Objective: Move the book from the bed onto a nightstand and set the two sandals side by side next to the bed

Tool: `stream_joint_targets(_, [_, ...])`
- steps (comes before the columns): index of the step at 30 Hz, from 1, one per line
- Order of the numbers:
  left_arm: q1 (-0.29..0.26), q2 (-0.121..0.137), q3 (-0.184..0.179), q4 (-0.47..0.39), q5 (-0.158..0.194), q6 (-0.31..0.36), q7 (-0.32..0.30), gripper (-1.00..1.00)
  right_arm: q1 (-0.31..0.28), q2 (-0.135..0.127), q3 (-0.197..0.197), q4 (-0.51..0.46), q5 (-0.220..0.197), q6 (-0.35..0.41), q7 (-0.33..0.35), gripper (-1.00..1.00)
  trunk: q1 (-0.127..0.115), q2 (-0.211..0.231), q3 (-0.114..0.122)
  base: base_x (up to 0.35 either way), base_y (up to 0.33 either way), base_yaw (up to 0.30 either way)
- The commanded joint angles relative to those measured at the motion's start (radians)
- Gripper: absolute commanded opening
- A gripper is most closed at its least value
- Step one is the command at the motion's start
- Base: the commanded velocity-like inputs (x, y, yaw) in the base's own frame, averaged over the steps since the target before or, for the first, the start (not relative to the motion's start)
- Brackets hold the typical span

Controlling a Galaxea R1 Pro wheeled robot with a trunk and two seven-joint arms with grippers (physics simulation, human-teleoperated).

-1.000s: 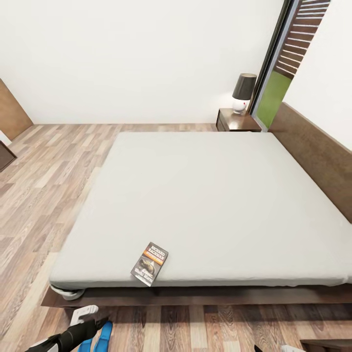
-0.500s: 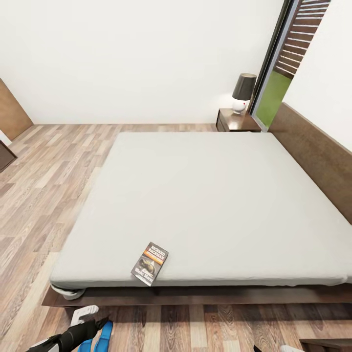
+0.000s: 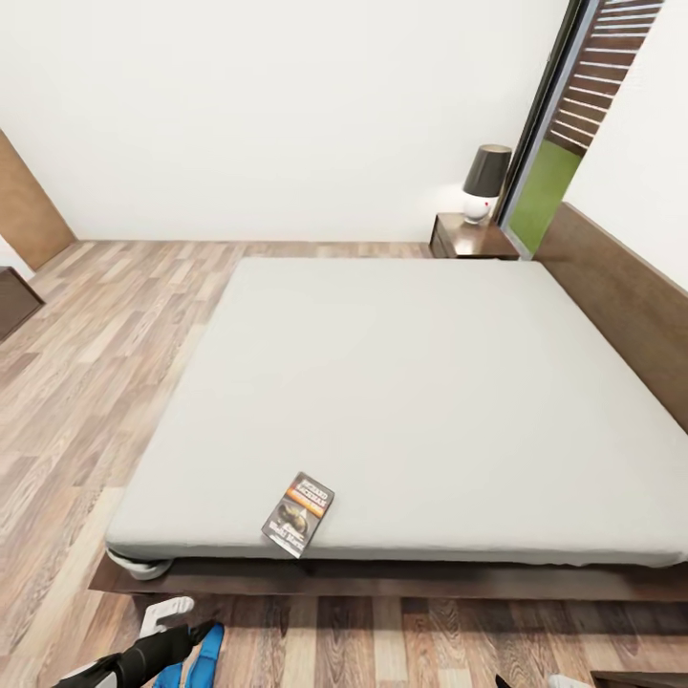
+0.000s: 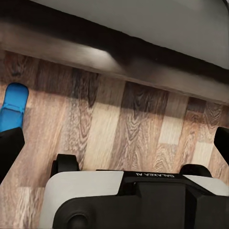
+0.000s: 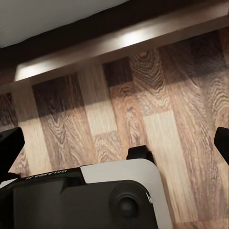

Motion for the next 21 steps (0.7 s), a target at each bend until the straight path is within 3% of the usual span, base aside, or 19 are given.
stream_joint_targets(1, [-0.001, 0.0, 0.002, 0.002, -0.003, -0.005, -0.002, 1.0, -0.001, 0.0, 0.008, 0.001, -0.01, -0.003, 0.004, 1.0, 0.0, -0.001, -0.001, 0.0, 0.0, 0.267])
stream_joint_targets(18, [-0.001, -0.003, 0.002, 0.002, -0.003, -0.005, -0.001, 1.0, -0.001, 0.0, 0.008, 0.001, -0.01, -0.003, 0.004, 1.0, 0.0, -0.001, -0.001, 0.0, 0.0, 0.289])
stream_joint_targets(21, [-0.001, -0.003, 0.002, 0.002, -0.003, -0.005, -0.001, 1.0, 0.0, 0.0, 0.008, 0.001, -0.008, -0.004, 0.005, 1.0, 0.0, -0.001, -0.001, 0.0, 0.0, 0.132])
